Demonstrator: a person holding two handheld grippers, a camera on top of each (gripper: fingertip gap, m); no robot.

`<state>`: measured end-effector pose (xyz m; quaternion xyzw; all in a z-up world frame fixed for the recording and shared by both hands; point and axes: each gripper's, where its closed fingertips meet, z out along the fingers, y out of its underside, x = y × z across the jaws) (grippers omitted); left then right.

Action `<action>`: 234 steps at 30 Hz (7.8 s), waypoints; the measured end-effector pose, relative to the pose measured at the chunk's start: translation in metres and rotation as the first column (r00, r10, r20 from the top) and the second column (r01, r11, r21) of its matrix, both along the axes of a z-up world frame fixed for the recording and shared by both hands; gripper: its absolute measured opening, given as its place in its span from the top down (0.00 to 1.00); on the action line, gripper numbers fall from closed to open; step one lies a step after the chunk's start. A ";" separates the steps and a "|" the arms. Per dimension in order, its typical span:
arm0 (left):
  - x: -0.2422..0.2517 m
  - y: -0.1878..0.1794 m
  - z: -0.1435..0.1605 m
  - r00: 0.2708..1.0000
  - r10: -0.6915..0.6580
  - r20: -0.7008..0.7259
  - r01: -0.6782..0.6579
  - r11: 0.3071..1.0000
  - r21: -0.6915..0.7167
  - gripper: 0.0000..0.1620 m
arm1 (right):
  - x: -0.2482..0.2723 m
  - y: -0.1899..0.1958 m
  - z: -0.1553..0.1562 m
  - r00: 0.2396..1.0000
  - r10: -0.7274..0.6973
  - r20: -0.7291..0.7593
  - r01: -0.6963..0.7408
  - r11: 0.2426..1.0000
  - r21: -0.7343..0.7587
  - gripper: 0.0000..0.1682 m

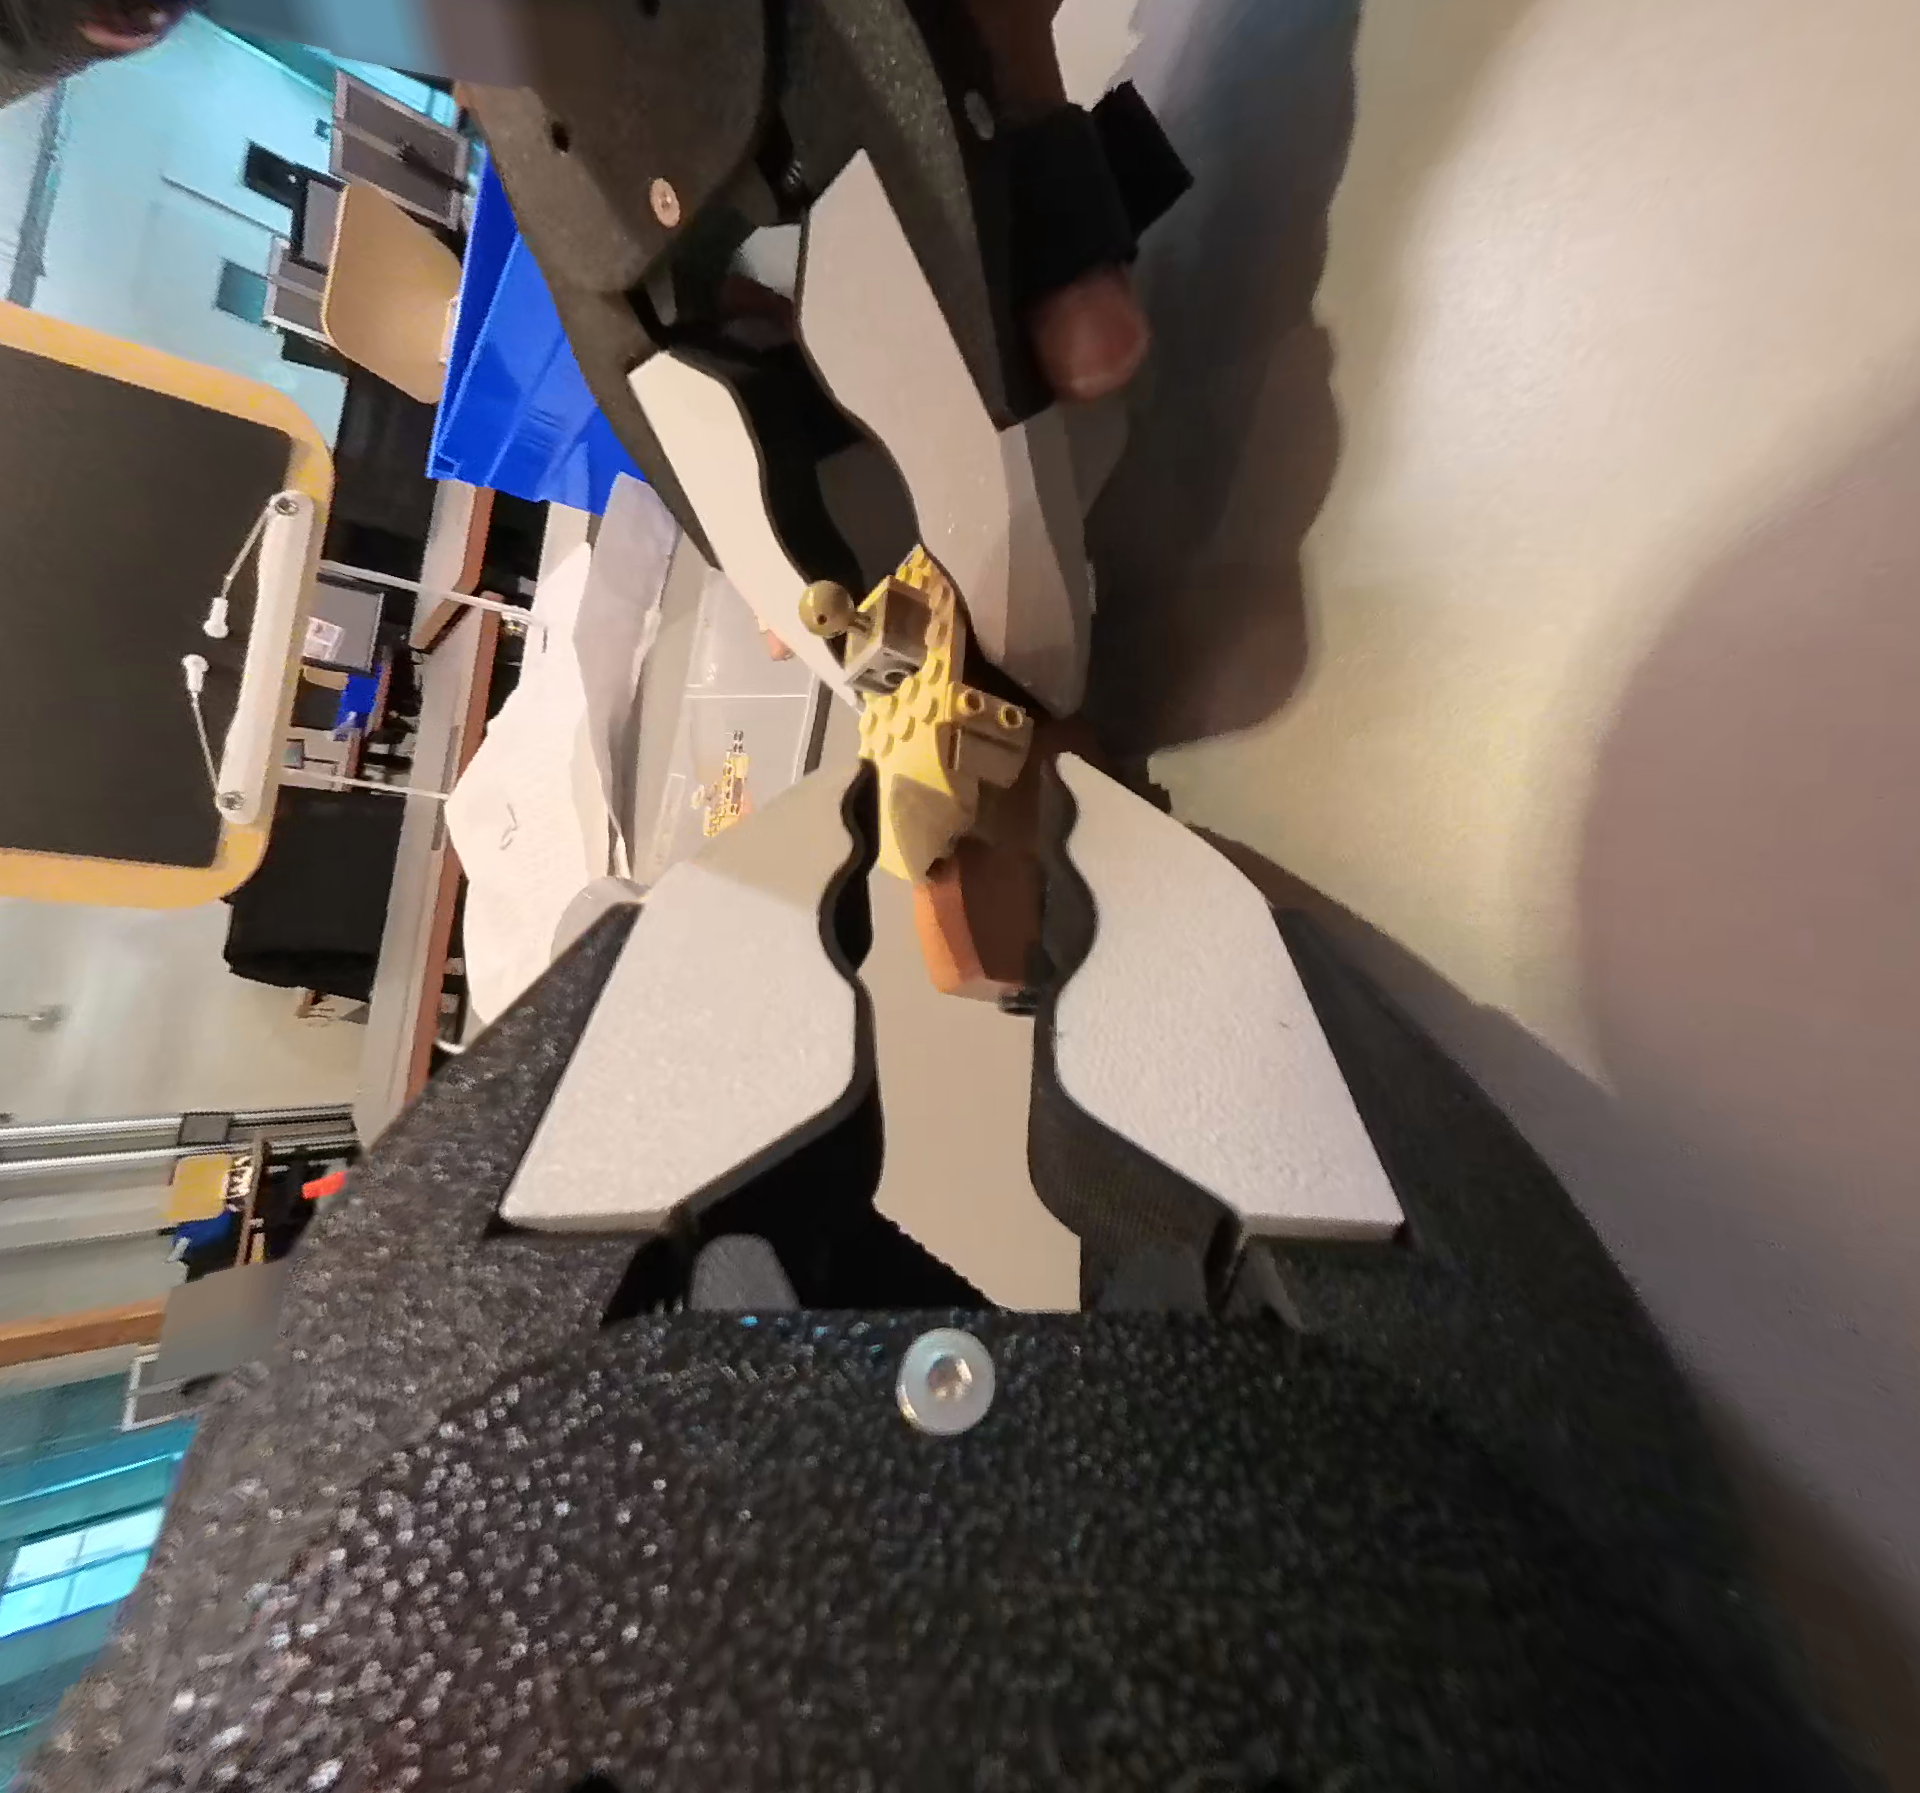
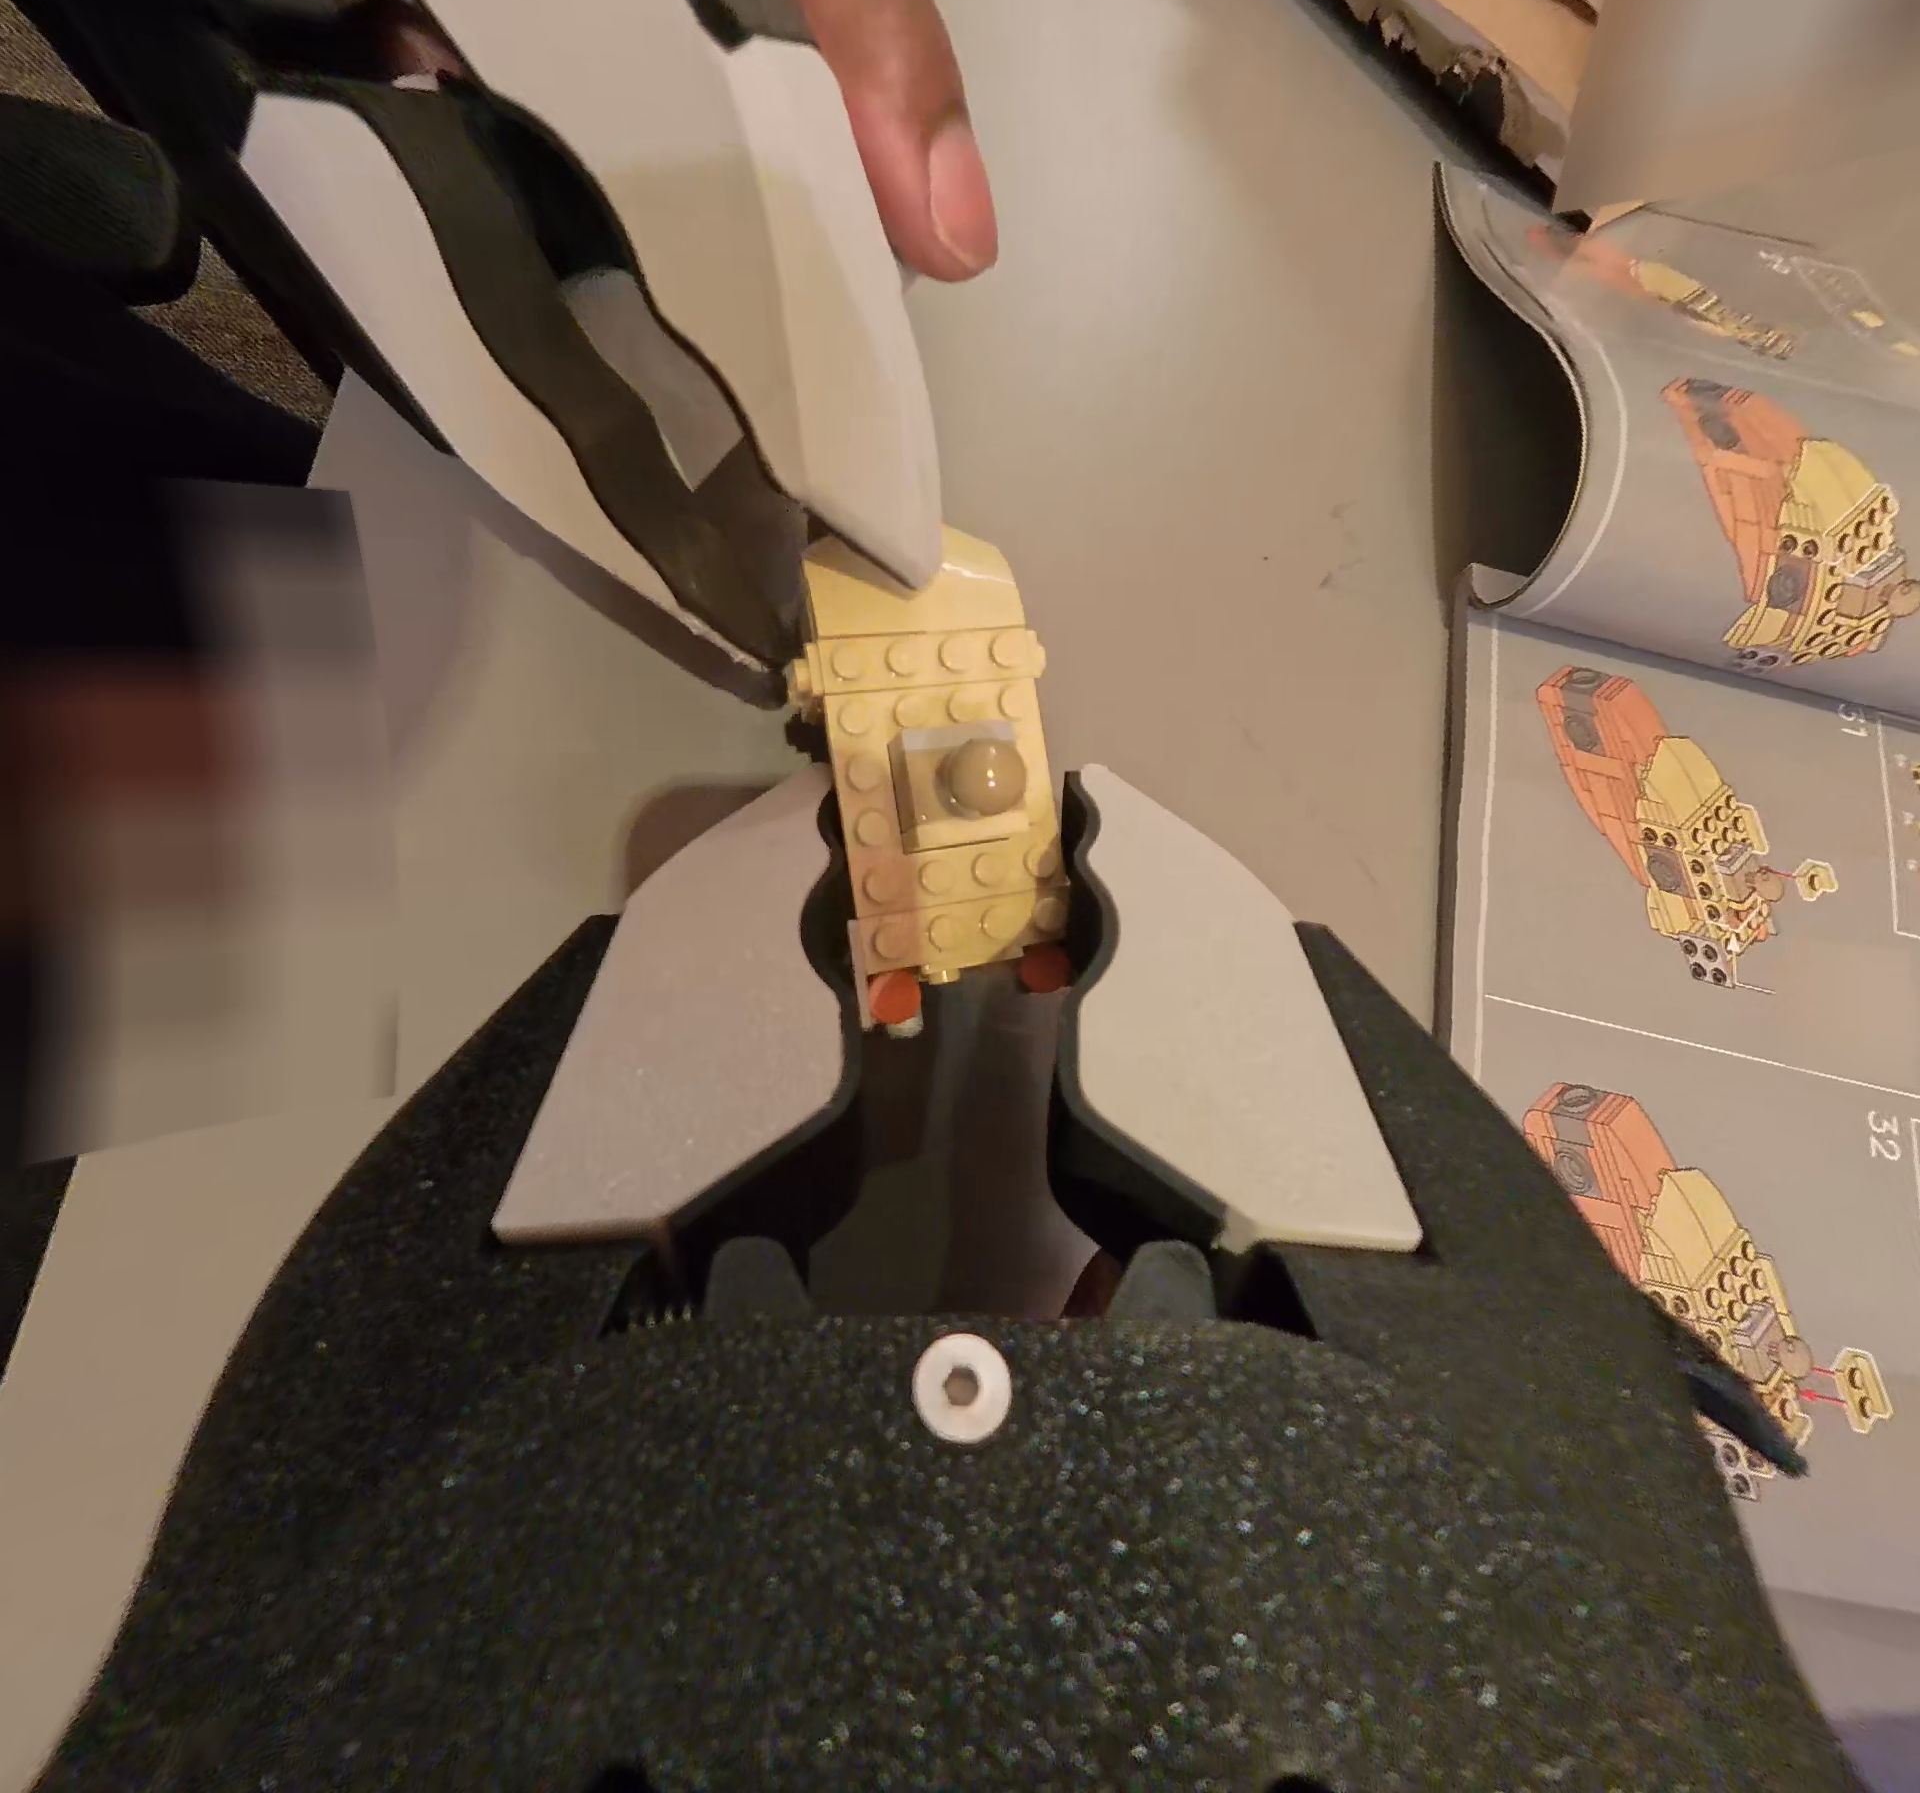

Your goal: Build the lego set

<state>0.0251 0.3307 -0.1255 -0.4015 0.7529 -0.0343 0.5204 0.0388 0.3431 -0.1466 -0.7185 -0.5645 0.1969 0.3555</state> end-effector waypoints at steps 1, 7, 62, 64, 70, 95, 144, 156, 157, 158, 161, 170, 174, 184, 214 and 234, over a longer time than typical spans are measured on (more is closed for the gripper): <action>0.001 0.000 0.000 1.000 -0.002 -0.002 0.002 1.000 0.010 0.82 | 0.000 0.000 0.000 1.000 0.000 0.000 0.000 1.000 -0.001 0.77; 0.003 0.001 -0.001 1.000 -0.005 -0.010 0.006 0.996 0.086 0.86 | -0.001 0.000 0.001 1.000 0.000 0.001 0.000 1.000 0.005 0.77; 0.004 0.016 -0.001 0.999 -0.039 0.035 0.040 0.999 -0.008 0.77 | 0.006 0.004 -0.006 1.000 -0.025 -0.018 0.025 1.000 -0.009 0.79; 0.006 0.016 -0.001 0.998 -0.063 0.011 0.063 0.997 0.048 0.76 | 0.006 0.004 -0.006 0.999 -0.025 -0.019 0.025 1.000 -0.009 0.79; 0.011 0.016 -0.007 0.994 -0.091 -0.062 0.100 0.983 0.153 0.77 | 0.007 0.006 -0.006 0.999 -0.035 -0.016 0.035 0.999 0.001 0.79; -0.003 0.024 0.002 0.992 0.086 0.096 -0.042 0.919 -0.392 0.69 | 0.011 0.008 -0.006 0.999 -0.040 -0.035 0.039 0.999 -0.033 0.79; 0.009 0.074 0.003 0.945 0.297 0.139 -0.158 0.784 -0.600 0.86 | 0.048 0.043 0.058 0.918 -0.230 -0.324 0.296 0.939 0.173 0.61; 0.018 0.084 0.035 0.993 0.085 0.087 -0.115 0.895 0.432 0.86 | 0.045 0.046 0.073 0.903 -0.281 -0.325 0.354 0.916 0.190 0.55; 0.019 0.083 0.035 0.996 0.053 0.065 -0.078 0.873 0.481 0.86 | 0.045 0.046 0.074 0.914 -0.265 -0.308 0.334 0.922 0.198 0.55; 0.020 0.083 0.036 0.998 0.027 0.054 -0.051 0.850 0.525 0.86 | 0.045 0.045 0.075 0.924 -0.247 -0.291 0.312 0.928 0.203 0.55; 0.025 0.083 0.037 0.999 -0.036 0.017 0.019 0.798 0.602 0.86 | 0.042 0.039 0.071 0.960 -0.175 -0.219 0.219 0.956 0.196 0.60; 0.035 0.074 0.045 0.984 -0.178 0.015 0.117 0.705 0.699 0.86 | 0.036 0.041 0.058 0.994 -0.089 -0.070 0.102 0.974 0.203 0.58; 0.037 0.072 0.036 0.978 -0.207 -0.019 0.159 0.689 0.707 0.87 | 0.031 0.040 0.055 0.995 -0.060 -0.075 0.073 0.983 0.169 0.61; 0.039 0.067 0.026 0.970 -0.241 -0.037 0.196 0.679 0.707 0.87 | 0.027 0.038 0.044 0.989 -0.052 -0.137 0.054 0.998 0.013 0.66; 0.042 0.061 0.022 0.969 -0.245 -0.018 0.183 0.670 0.720 0.87 | 0.022 0.035 0.032 0.984 -0.119 -0.132 0.108 0.990 -0.093 0.68; 0.041 0.061 0.022 0.973 -0.231 -0.006 0.168 0.686 0.708 0.87 | 0.022 0.035 0.032 0.986 -0.100 -0.132 0.093 0.994 -0.060 0.69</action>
